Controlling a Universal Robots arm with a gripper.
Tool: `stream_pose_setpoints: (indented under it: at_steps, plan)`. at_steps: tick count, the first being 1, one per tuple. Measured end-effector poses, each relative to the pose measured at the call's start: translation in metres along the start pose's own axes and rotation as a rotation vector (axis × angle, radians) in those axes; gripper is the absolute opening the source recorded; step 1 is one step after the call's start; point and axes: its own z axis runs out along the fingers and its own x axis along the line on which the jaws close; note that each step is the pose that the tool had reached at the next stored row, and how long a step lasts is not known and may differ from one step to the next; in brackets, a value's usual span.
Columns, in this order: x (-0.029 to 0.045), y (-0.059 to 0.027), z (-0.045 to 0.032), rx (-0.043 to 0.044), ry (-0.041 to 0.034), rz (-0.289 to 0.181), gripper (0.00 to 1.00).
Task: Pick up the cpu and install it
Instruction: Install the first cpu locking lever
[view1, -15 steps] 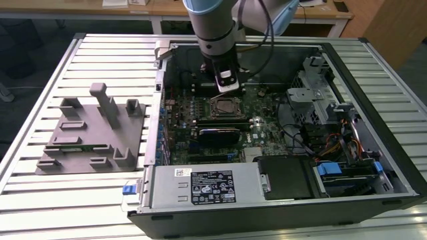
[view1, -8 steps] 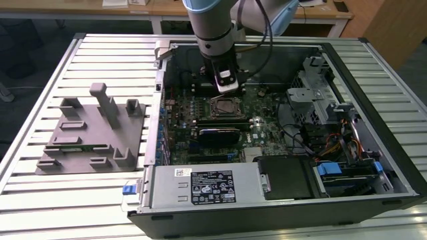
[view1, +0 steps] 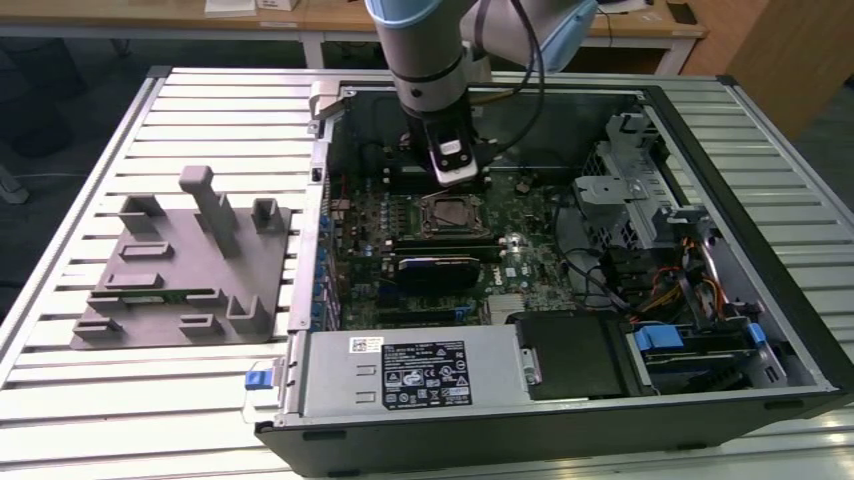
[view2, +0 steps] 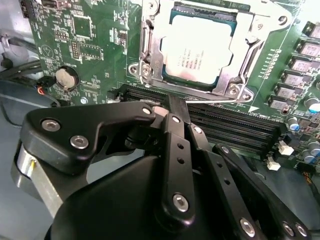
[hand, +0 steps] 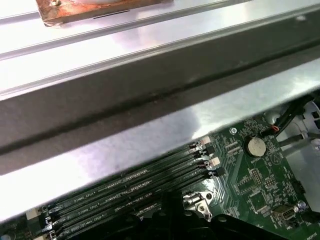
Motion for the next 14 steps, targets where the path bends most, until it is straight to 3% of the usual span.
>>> stream_pose_setpoints:
  at_steps: [6,14]
  plan:
    - [0.0015,0.0011,0.0029,-0.0068,0.0061,-0.034,0.11]
    - [0.0028,-0.0001,0.0074,-0.0083,0.0033,-0.047,0.11]
